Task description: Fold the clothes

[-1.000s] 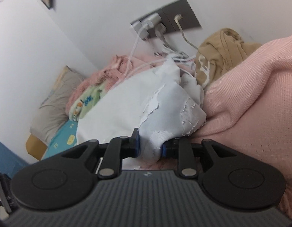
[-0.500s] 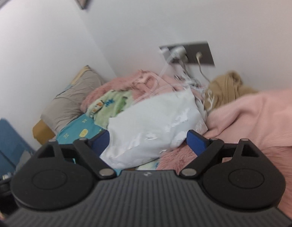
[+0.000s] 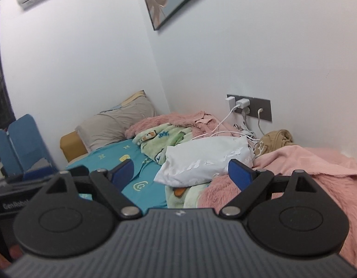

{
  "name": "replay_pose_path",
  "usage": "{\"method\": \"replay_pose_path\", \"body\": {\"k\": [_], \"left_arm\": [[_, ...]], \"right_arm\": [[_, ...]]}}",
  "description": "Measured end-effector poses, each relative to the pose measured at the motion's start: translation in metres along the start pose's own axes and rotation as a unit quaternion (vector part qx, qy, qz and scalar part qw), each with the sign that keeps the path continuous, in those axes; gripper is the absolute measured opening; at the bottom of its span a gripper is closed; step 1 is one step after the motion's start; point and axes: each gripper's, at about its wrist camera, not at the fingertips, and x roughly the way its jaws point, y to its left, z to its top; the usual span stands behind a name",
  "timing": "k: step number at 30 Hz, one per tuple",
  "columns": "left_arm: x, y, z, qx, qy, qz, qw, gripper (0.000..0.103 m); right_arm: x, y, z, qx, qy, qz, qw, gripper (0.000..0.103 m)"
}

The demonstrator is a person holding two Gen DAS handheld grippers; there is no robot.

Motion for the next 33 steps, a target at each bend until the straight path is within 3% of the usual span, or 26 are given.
{"method": "replay_pose_path", "body": {"k": [6, 13, 33], "left_arm": [[-0.048, -0.01, -0.011, -0.003, -0.034, 0.001, 0.9994, 0.103], [-0.079, -0.006, -0.026, -0.018, -0.046, 0.003, 0.9988, 0.103], [-0.091, 0.023, -0.058, -0.016, -0.042, 0.033, 0.9985, 0.103]], "right_arm": [[-0.036, 0.007, -0.016, -0.024, -0.024, 0.007, 0.999, 0.09], [-0.061, 0.027, -0.033, -0.05, -0.052, 0.014, 0.997, 0.09], [-0.064, 0.043, -0.057, -0.083, -0.076, 0.008, 0.994, 0.09]]}}
